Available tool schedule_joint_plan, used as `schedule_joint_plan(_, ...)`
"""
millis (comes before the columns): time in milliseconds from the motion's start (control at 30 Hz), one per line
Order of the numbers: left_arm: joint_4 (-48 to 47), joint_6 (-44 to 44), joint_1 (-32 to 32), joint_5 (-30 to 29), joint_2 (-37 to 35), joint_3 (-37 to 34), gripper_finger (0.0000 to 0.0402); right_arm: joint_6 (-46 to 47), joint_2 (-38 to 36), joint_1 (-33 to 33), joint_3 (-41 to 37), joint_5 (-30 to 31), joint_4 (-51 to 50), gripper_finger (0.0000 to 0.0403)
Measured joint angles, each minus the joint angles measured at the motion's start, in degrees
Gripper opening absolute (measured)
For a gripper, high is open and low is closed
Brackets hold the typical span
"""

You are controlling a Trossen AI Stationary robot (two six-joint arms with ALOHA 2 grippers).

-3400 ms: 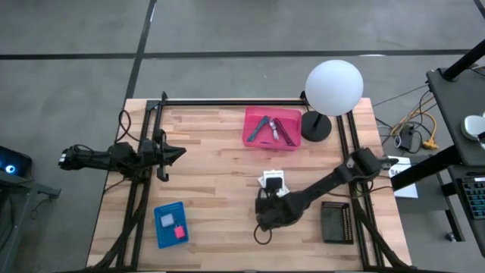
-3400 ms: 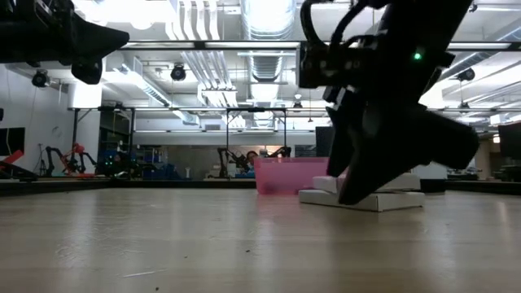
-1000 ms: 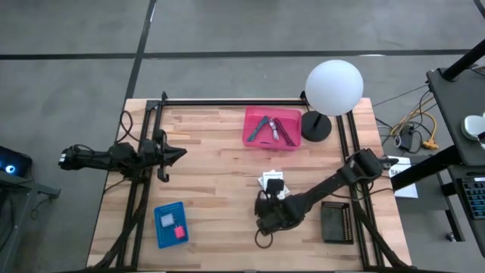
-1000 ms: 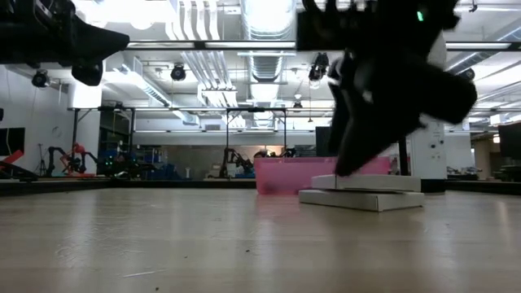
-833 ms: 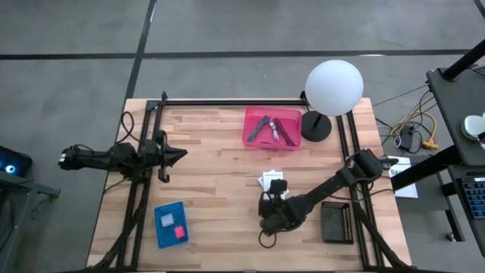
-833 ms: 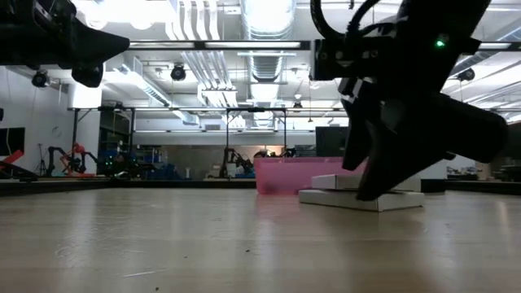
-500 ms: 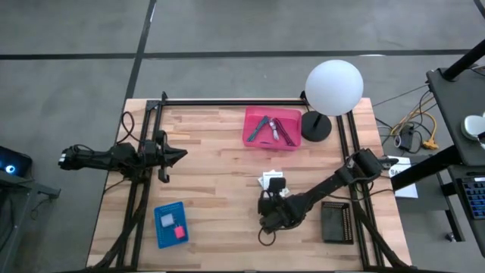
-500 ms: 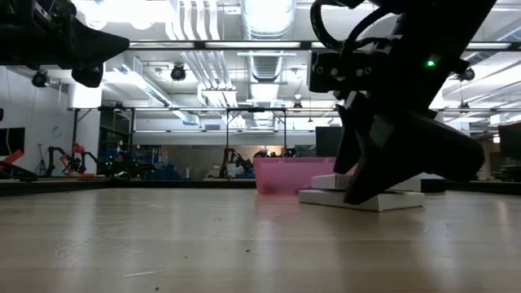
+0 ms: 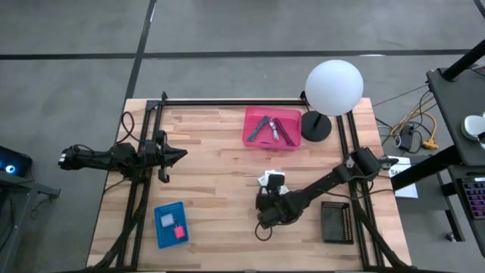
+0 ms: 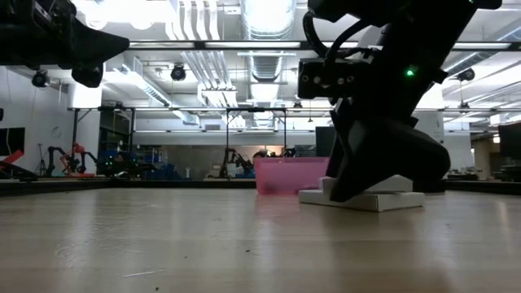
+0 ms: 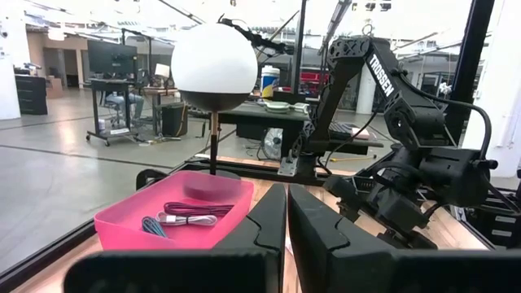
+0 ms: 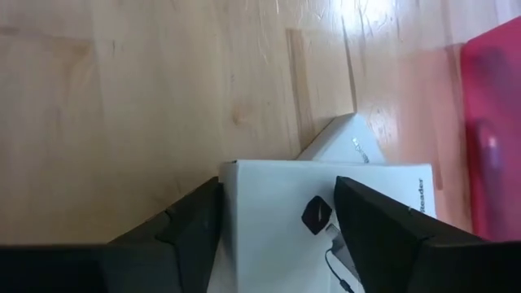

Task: Pick and place items into bin
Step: Put the card reader box into the black bin

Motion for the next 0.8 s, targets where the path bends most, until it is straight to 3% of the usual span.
schedule_joint_plan(500,-0.02,-0.03,-0.02,-0.02,0.04,0.00,0.0000,2.46,0.13,-0.05,2.11,0.15,-0.16,0.0092)
schedule_joint_plan(800,-0.07,-0.02,-0.02,-0.03,0.04,0.00,0.0000,2.62,0.19,0.07,8.36,-1.23,-5.91,0.0068)
